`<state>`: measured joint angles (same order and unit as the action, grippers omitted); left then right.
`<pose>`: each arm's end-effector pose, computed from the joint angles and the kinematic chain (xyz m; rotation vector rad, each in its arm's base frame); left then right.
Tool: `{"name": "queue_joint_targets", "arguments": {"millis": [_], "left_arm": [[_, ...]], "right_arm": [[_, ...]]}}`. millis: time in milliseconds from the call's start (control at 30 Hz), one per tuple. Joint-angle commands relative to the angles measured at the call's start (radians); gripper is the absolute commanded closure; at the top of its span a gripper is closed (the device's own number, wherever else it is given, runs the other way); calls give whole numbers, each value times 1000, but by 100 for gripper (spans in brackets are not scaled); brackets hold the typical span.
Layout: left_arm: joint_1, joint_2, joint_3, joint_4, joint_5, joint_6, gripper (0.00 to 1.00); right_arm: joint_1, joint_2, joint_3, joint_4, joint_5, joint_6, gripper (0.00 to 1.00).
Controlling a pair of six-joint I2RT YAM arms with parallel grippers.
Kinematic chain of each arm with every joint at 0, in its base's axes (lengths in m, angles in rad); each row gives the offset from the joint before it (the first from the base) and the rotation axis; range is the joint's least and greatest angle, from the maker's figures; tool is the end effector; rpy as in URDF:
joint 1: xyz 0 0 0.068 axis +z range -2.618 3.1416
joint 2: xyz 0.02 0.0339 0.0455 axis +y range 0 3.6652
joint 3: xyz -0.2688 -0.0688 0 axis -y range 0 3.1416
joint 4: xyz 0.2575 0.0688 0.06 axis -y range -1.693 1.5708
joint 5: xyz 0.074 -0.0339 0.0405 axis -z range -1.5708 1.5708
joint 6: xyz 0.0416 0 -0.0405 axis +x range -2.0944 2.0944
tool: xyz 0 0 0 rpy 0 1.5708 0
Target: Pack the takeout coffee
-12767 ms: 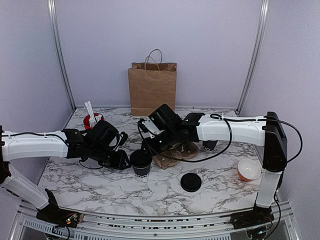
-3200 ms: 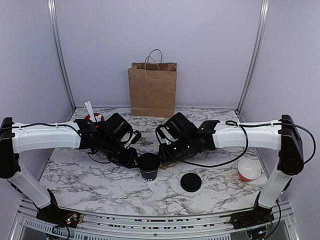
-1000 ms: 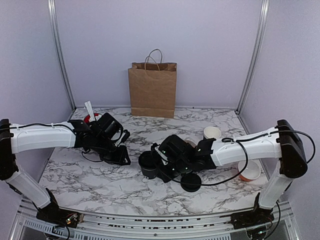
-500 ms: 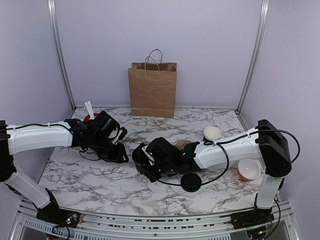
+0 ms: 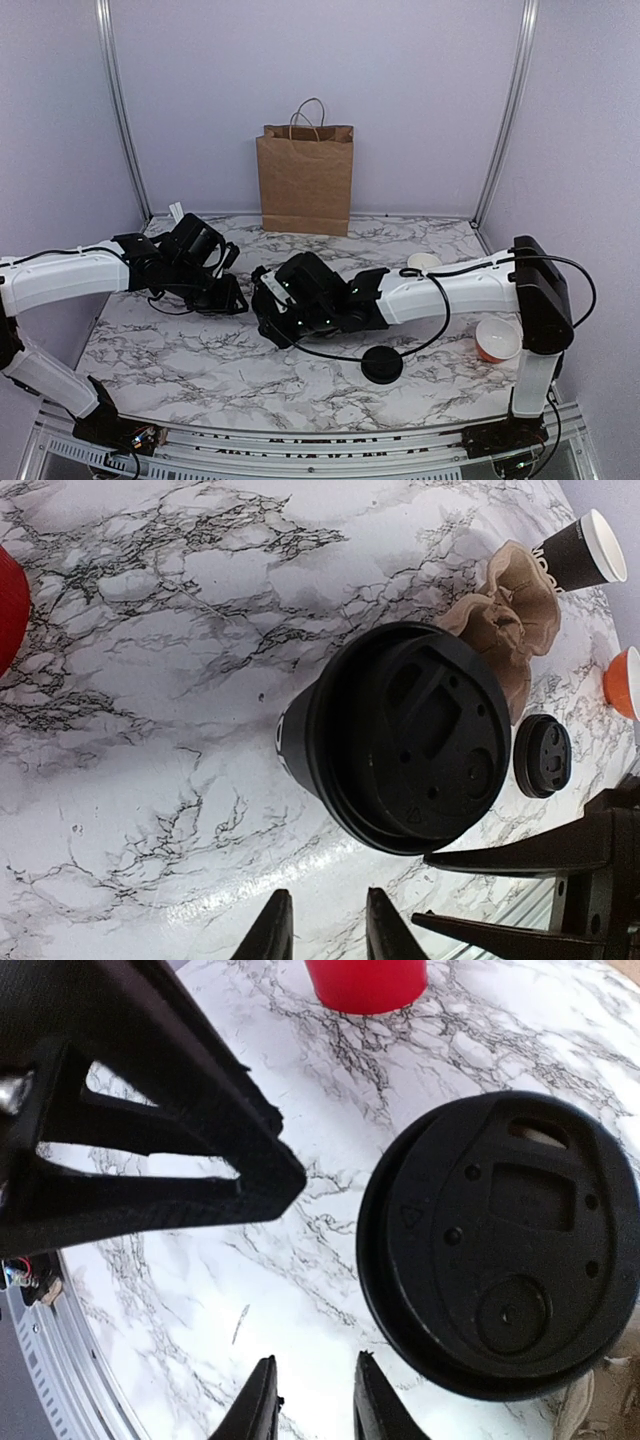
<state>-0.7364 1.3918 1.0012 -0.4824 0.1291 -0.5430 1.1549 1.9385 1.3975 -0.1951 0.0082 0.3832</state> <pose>0.2240 -0.2103 0.2471 0.3083 2.5521 -0.6914 0.1837 0.4151 0.2055 -0.9120 2.2568 0.7434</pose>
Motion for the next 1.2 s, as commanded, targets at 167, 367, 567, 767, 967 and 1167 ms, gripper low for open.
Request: {"name": "queue_joint_targets", "arguments": {"millis": [167, 367, 567, 767, 967, 1167], "left_arm": [[21, -5, -22, 75, -2, -99, 75], [32, 35, -18, 117, 23, -119, 75], [32, 69, -16, 141, 28, -126, 75], [34, 91, -12, 152, 35, -126, 75], [35, 97, -16, 154, 32, -120, 75], [34, 109, -18, 154, 34, -113, 75]], "right_arm": [[-53, -170, 59, -122, -42, 34, 63], [-179, -166, 46, -128, -130, 83, 59], [-214, -105, 65, -86, -194, 77, 60], [-220, -51, 98, -81, -198, 76, 63], [-222, -36, 98, -79, -161, 80, 64], [-222, -8, 120, -93, -147, 75, 65]]}}
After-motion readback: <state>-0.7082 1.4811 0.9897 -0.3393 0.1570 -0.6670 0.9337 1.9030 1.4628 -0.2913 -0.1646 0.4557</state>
